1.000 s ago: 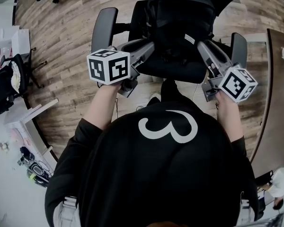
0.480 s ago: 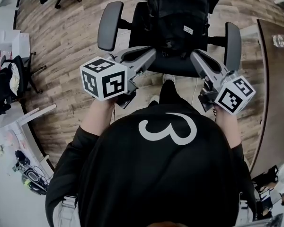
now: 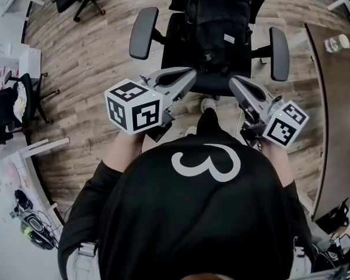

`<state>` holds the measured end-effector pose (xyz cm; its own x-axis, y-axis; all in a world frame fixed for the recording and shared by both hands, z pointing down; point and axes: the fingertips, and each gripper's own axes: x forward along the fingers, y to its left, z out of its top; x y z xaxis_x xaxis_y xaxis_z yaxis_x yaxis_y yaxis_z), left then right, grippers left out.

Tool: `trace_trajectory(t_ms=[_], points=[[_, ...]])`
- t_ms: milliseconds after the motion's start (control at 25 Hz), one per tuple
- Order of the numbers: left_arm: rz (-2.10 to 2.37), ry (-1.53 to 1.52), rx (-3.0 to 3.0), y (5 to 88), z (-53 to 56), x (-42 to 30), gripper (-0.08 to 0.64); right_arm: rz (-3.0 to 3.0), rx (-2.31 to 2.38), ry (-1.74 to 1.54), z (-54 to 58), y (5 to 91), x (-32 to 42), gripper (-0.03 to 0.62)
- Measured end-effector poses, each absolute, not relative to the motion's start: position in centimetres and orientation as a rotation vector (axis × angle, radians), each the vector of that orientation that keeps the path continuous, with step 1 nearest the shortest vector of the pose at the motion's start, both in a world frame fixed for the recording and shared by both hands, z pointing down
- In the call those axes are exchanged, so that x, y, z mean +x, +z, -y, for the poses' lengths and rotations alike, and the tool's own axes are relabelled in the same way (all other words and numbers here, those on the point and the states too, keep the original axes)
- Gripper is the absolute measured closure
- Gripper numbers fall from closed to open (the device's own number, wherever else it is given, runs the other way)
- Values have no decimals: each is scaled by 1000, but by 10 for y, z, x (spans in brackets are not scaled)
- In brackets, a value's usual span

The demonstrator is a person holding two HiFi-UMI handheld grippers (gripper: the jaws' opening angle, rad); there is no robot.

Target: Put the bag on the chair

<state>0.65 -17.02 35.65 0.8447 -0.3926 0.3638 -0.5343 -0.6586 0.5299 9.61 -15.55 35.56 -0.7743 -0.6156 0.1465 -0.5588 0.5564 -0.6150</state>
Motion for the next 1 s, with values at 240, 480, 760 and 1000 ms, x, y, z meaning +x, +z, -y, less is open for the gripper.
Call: trace_trajectory(t_ms=[240, 480, 760, 1000], points=[[663, 273, 2444, 334, 144, 5, 535, -2698, -1019, -979, 136, 340, 87, 568], [652, 263, 2489, 319, 129, 5, 535, -2692, -1031, -937, 123, 324, 87, 568], [655, 265, 2534, 309, 120, 1, 535, -2709, -1051, -906, 114, 315, 80, 568], [660, 232, 2541, 307, 118, -8, 536, -2706, -1073, -912, 108, 320, 75, 568]])
